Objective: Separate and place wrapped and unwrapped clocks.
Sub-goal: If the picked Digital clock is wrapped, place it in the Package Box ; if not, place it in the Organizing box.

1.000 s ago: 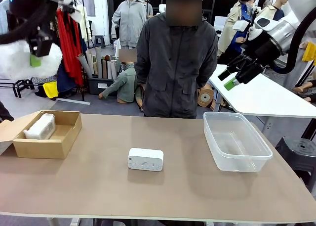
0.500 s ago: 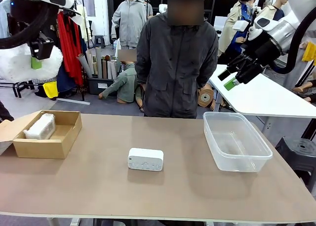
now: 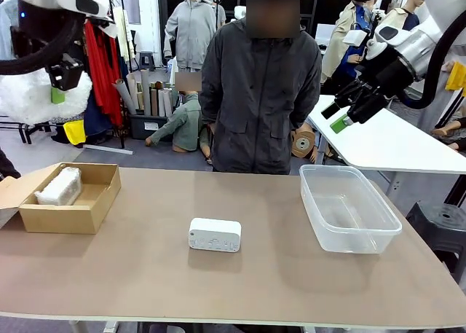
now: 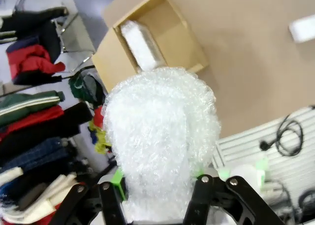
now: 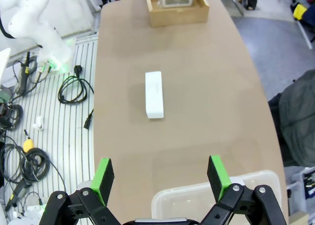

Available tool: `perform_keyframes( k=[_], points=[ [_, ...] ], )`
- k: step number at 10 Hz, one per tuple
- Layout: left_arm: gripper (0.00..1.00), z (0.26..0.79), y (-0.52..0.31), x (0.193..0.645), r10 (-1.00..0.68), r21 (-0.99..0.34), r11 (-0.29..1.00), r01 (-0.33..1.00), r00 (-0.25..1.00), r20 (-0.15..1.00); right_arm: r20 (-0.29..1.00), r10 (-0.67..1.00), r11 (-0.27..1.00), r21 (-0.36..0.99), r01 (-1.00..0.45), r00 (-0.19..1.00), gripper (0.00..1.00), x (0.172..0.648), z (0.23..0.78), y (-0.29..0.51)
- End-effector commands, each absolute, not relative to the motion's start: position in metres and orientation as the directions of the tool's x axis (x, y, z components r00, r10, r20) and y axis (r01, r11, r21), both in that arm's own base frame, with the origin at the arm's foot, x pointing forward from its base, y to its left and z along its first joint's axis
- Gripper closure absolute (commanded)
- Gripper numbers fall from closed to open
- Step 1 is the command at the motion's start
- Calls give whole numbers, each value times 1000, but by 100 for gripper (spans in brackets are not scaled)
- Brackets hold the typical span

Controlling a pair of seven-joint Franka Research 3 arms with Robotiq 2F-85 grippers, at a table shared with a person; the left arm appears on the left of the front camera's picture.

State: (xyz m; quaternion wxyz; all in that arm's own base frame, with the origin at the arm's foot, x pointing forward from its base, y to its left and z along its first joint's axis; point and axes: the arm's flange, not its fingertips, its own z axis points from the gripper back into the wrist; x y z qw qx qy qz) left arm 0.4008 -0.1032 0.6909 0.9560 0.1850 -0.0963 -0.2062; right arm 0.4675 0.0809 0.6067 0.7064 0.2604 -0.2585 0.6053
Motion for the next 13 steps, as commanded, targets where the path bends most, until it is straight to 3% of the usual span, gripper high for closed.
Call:
perform_keyframes(
  k=[1,4,6,7,10,11,12,13],
  points=[
    [100,667,-69,400,-289,300,928,221,935,204,687,715,140,42,-989,130,0,465,606,82],
    [100,622,-3,413,-182,113,981,155,938,295,687,715,140,42,-989,130,0,465,606,82],
    [100,584,23,426,-114,37,993,108,952,283,687,715,140,42,-989,130,0,465,606,82],
    [100,566,32,439,-121,52,993,110,945,303,687,715,140,42,-989,130,0,465,606,82],
    [100,525,44,473,-159,44,987,154,963,216,687,715,140,42,-989,130,0,465,606,82],
    [100,523,36,476,-215,9,976,219,948,234,687,715,140,42,-989,130,0,465,606,82],
    [100,523,38,461,-145,68,989,133,965,219,687,715,140,42,-989,130,0,465,606,82],
    [100,523,38,461,-145,68,989,133,965,219,687,715,140,42,-989,130,0,465,606,82]
  ],
)
